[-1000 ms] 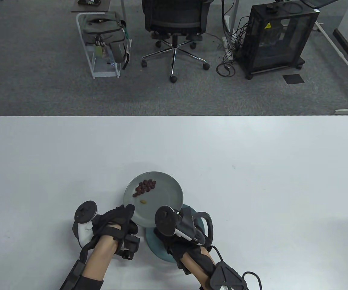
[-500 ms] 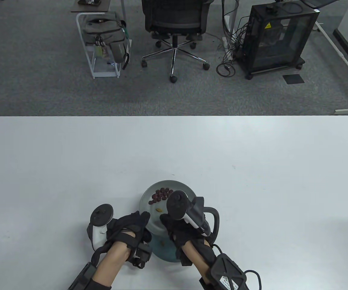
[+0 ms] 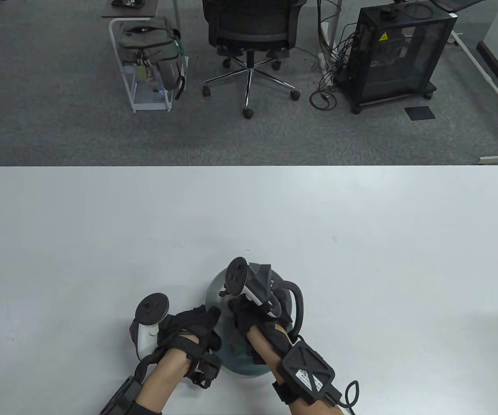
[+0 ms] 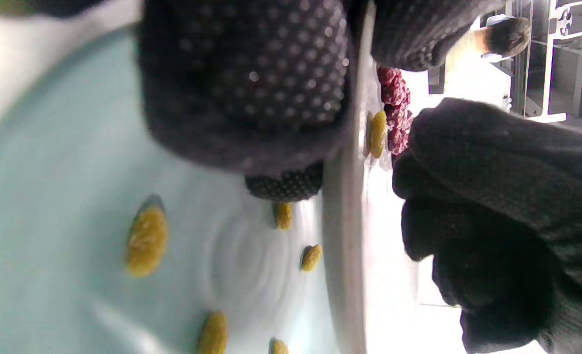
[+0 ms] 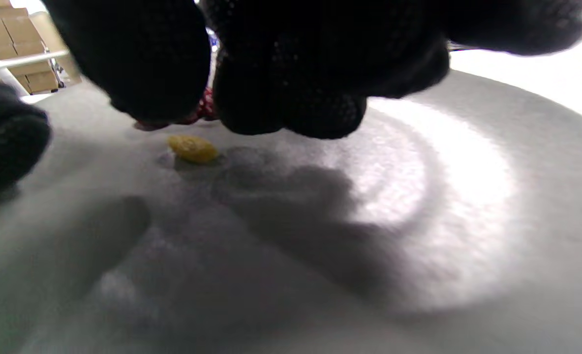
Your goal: Pick raisins with hand pinch into plate
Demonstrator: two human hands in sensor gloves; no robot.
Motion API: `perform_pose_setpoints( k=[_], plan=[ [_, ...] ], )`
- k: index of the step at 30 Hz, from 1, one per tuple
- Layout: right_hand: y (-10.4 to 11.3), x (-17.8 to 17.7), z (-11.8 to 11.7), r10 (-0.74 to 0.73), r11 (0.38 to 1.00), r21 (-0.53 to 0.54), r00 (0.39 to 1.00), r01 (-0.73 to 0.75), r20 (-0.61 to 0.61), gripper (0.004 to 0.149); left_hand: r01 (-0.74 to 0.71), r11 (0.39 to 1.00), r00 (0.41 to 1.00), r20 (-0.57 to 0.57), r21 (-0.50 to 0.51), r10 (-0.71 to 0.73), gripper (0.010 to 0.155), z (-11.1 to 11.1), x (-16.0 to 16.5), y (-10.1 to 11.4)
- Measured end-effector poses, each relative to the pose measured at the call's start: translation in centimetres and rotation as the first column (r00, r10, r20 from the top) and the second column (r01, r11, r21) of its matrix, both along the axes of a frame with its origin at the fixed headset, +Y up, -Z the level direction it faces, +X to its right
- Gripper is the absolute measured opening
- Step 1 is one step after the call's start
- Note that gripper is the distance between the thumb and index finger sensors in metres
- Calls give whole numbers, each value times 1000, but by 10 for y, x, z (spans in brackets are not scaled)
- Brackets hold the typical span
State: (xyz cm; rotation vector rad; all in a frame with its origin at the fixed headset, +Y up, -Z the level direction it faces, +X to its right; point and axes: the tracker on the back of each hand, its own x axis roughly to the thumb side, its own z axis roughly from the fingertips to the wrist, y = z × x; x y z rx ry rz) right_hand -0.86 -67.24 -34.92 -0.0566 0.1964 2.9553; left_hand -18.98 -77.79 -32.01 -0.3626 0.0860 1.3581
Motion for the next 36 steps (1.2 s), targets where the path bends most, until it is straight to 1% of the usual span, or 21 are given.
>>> perform_pose_setpoints(
  k=[2,7,11,20,33,36],
  plan=[
    [1,-2,-1,17,1000,16,1000,-17,0,48,-2,1000,1000,1,2,2,52,0,0,0],
    [2,-6,-3,34,999,4,999,-34,-4,47,-8,1000,1000,1,2,8,52,0,0,1],
    [-1,-7,-5,12,1000,4,1000,-12,1,46,-13,1000,1000,2,5,13,52,1,0,2],
    [-4,-8,-3,19,1000,-2,1000,-19,-4,47,-8,1000,1000,-6,4,8,52,1,0,2],
    [-7,-13,-2,38,998,-39,999,-39,-22,49,0,1000,1000,-4,-4,0,51,2,0,4],
    [-8,-13,-2,32,999,-28,999,-32,-22,49,5,1000,1000,-6,-2,-5,52,2,0,4]
  ],
)
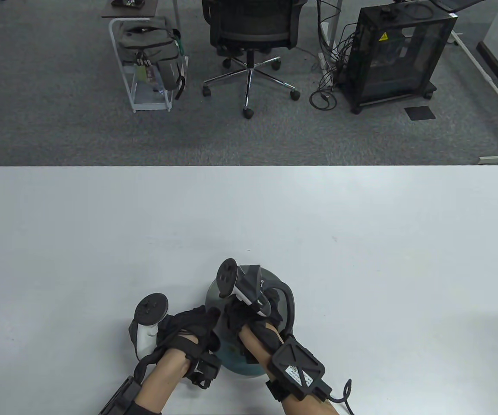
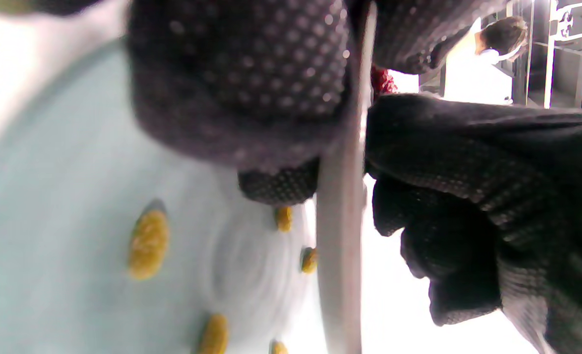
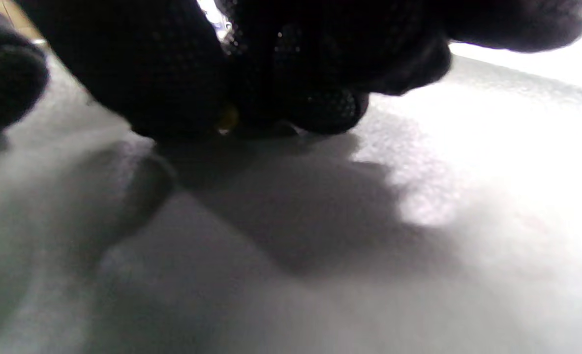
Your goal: Pick raisins with hand pinch into plate
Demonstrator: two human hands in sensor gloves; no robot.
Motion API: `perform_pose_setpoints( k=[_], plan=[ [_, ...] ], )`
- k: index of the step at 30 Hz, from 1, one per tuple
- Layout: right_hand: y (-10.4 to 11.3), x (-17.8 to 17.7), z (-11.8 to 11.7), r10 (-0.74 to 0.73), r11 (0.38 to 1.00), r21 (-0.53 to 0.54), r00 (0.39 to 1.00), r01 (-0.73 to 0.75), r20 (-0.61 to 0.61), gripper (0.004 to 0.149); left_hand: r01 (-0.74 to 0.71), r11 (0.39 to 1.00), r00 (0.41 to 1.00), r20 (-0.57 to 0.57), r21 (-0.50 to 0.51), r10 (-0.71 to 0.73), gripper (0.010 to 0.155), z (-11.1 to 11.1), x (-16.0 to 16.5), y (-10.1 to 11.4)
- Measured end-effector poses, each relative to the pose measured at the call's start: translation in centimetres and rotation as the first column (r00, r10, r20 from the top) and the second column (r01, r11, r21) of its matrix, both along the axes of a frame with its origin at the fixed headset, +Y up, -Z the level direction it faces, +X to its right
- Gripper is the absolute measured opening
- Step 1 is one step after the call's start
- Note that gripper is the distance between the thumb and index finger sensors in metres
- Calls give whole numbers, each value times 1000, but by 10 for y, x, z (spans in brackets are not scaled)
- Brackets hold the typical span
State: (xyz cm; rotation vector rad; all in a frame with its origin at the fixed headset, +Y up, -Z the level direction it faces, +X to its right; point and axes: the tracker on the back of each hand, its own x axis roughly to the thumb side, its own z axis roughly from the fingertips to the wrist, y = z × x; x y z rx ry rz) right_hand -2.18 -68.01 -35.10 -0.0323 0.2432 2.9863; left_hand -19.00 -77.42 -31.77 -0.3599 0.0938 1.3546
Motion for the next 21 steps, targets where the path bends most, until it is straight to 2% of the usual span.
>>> perform_pose_setpoints(
  k=[8,21],
  plan=[
    [3,-1,0,-2,1000,29,1000,3,-25,48,-17,1000,1000,-4,-11,17,51,0,-1,1],
    [41,30,18,-72,993,89,997,74,-26,48,-80,997,990,-120,-10,78,52,-10,-32,1]
  ],
)
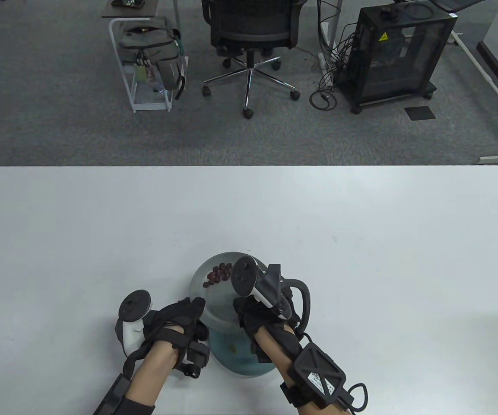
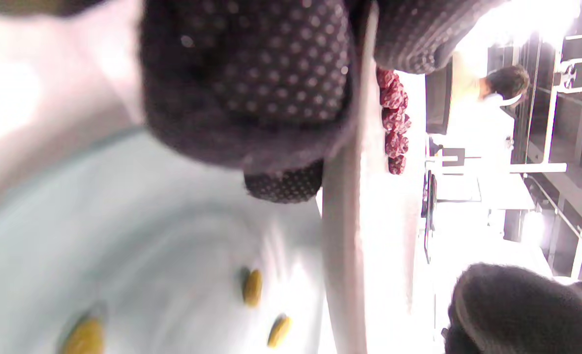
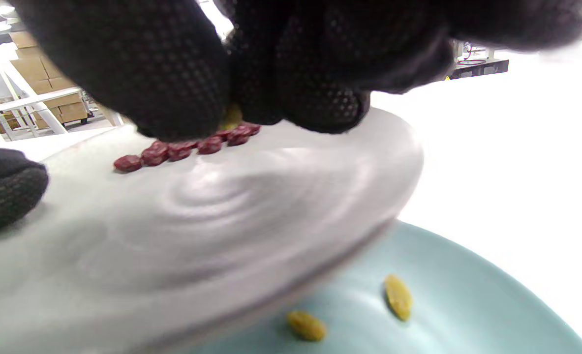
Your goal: Pick raisins with hand pinch into plate
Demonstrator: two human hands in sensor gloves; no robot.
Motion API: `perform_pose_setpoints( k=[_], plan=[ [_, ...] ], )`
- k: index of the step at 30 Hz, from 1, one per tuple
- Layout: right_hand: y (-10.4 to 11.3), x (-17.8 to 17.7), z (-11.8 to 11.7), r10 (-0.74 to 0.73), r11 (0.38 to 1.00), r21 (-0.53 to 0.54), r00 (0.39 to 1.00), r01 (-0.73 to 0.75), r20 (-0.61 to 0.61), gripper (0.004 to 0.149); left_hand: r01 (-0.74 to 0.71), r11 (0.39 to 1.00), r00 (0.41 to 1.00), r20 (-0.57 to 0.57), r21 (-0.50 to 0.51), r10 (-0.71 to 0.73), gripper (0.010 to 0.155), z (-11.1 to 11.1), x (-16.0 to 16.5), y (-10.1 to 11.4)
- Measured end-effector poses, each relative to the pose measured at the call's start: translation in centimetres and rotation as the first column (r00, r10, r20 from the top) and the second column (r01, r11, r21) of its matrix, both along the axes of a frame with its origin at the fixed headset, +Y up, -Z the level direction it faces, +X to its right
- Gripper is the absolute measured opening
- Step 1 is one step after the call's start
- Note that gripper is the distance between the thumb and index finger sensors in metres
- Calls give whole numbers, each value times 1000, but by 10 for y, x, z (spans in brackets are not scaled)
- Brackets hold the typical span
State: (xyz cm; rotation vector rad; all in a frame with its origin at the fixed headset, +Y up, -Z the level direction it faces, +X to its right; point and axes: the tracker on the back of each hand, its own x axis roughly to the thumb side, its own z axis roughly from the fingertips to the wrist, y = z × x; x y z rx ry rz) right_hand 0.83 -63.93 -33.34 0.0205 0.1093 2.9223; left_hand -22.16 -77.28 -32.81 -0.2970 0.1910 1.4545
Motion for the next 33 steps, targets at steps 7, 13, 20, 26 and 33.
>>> perform_pose_setpoints(
  k=[7,13,20,26,33],
  plan=[
    [-3,11,2,-11,1000,-21,1000,11,14,48,-16,1000,996,-83,-5,16,52,-8,-24,-1],
    [-33,0,-6,13,995,-102,1000,-14,-8,48,-41,999,987,-158,-11,38,53,-11,-44,-4],
    [-61,-26,-13,67,984,-159,996,-75,-53,47,-74,997,971,-232,-34,64,53,-15,-66,-10],
    [-72,-45,-16,145,968,-192,984,-163,-105,47,-66,997,961,-273,-39,53,54,-17,-80,-11],
    [-82,-59,-17,206,954,-190,968,-231,-143,46,-65,997,959,-278,-37,52,54,-16,-80,-9]
  ],
)
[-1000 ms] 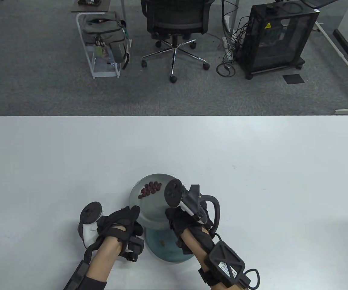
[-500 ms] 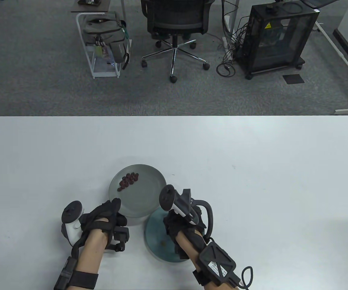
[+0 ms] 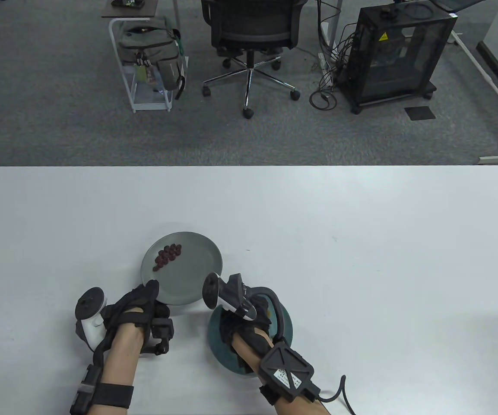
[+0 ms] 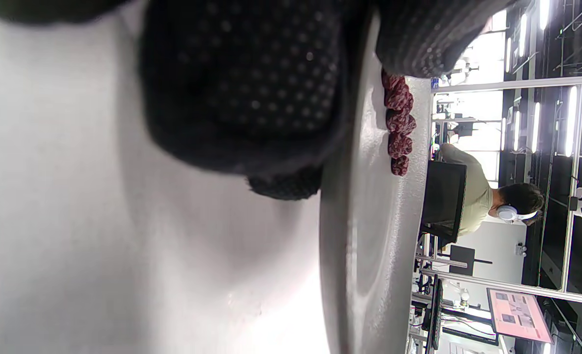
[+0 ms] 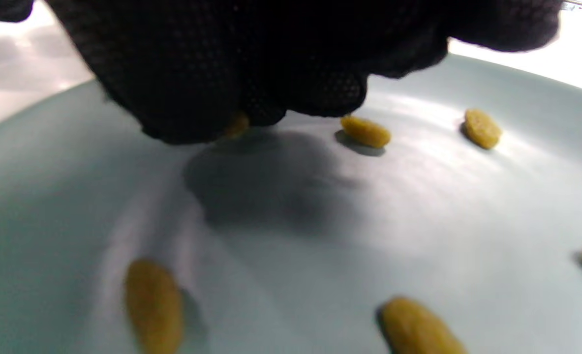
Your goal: Pick raisins with hand pinch into plate
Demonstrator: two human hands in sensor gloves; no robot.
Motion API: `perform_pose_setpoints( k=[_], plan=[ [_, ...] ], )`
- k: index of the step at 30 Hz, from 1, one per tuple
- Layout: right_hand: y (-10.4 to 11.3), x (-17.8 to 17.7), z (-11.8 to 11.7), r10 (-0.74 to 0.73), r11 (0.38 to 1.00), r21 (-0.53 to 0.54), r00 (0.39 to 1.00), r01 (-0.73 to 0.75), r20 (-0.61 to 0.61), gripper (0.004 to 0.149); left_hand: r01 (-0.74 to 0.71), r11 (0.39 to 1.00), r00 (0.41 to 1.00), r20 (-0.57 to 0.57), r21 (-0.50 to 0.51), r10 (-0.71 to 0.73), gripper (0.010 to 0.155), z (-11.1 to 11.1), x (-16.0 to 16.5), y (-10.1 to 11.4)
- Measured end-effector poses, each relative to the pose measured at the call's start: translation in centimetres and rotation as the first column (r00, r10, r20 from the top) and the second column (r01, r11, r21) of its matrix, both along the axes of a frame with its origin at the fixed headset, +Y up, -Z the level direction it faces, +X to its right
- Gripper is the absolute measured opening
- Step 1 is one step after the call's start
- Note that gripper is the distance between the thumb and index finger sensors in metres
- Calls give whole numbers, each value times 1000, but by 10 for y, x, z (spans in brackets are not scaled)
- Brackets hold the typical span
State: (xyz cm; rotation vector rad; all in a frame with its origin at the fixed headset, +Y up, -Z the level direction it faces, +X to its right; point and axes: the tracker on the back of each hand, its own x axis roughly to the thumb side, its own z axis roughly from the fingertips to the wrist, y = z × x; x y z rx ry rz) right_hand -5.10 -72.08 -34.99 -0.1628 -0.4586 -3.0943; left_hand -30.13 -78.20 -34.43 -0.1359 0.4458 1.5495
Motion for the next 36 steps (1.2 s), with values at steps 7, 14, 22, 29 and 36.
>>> perform_pose_setpoints(
  k=[7,14,22,29,36],
  plan=[
    [0,-1,0,21,1000,18,1000,-21,0,45,12,1000,1000,-9,27,-12,54,2,1,6],
    [26,30,7,-33,995,93,999,30,35,53,23,999,1000,-16,31,-23,54,2,-2,7],
    [47,93,18,72,956,277,993,-95,93,60,11,999,999,-47,31,-9,54,6,-8,7],
    [43,153,18,-77,925,378,991,31,106,60,42,999,995,-95,-15,-43,53,9,-24,1],
    [34,194,17,-173,915,385,978,118,112,58,132,990,984,-117,-58,-138,54,11,-44,-1]
  ],
)
